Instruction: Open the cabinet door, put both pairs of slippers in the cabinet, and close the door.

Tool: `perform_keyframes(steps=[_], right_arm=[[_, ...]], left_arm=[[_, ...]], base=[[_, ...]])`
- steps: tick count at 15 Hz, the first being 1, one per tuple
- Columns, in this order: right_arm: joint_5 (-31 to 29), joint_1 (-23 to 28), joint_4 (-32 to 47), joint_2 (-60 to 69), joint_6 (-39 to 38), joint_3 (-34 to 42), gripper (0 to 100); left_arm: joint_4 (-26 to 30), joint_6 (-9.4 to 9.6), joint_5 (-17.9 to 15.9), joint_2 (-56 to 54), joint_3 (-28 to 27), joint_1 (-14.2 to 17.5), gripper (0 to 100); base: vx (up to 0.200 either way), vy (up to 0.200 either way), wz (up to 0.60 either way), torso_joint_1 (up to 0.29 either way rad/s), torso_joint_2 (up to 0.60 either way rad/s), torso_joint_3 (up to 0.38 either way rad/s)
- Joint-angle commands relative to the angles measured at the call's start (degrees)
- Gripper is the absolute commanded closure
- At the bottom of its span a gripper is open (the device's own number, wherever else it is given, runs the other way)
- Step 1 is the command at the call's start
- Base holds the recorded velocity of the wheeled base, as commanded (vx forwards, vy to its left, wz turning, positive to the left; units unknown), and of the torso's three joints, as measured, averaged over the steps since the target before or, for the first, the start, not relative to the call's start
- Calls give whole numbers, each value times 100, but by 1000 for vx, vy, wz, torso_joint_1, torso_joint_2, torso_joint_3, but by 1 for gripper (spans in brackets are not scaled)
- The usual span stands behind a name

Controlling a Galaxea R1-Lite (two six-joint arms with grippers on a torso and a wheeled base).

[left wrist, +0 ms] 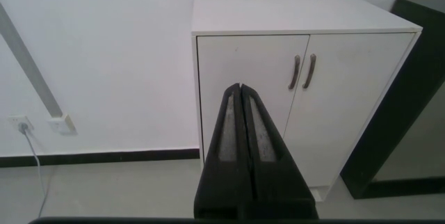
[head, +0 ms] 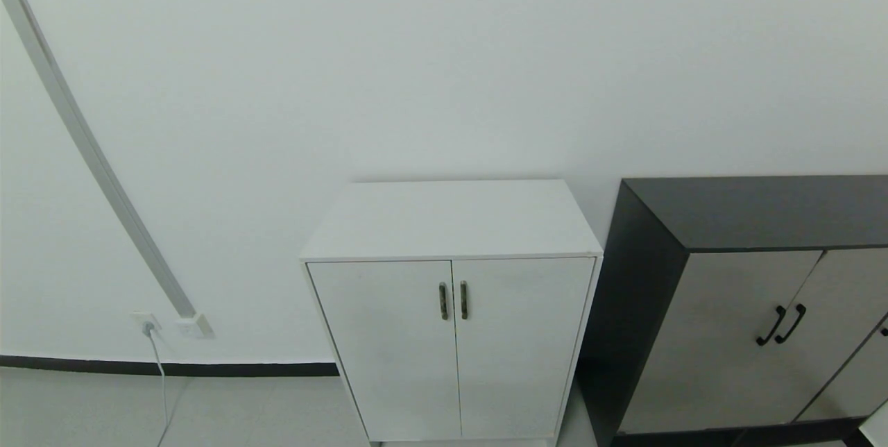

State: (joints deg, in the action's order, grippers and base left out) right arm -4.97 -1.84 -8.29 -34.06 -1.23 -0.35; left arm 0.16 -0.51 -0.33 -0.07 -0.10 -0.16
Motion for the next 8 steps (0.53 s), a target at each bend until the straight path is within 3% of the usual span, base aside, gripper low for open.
perform_keyframes(steps=[1, 8], right_arm=[[5, -97, 143, 66, 0, 35, 100], [225, -378, 847, 761, 35, 9, 100]], left_arm=[[2, -2, -2, 7, 1, 7, 100], [2, 7, -2, 7, 1, -2, 100]], base=[[0, 0, 0, 0, 0, 0], [0, 0, 0, 0, 0, 0]])
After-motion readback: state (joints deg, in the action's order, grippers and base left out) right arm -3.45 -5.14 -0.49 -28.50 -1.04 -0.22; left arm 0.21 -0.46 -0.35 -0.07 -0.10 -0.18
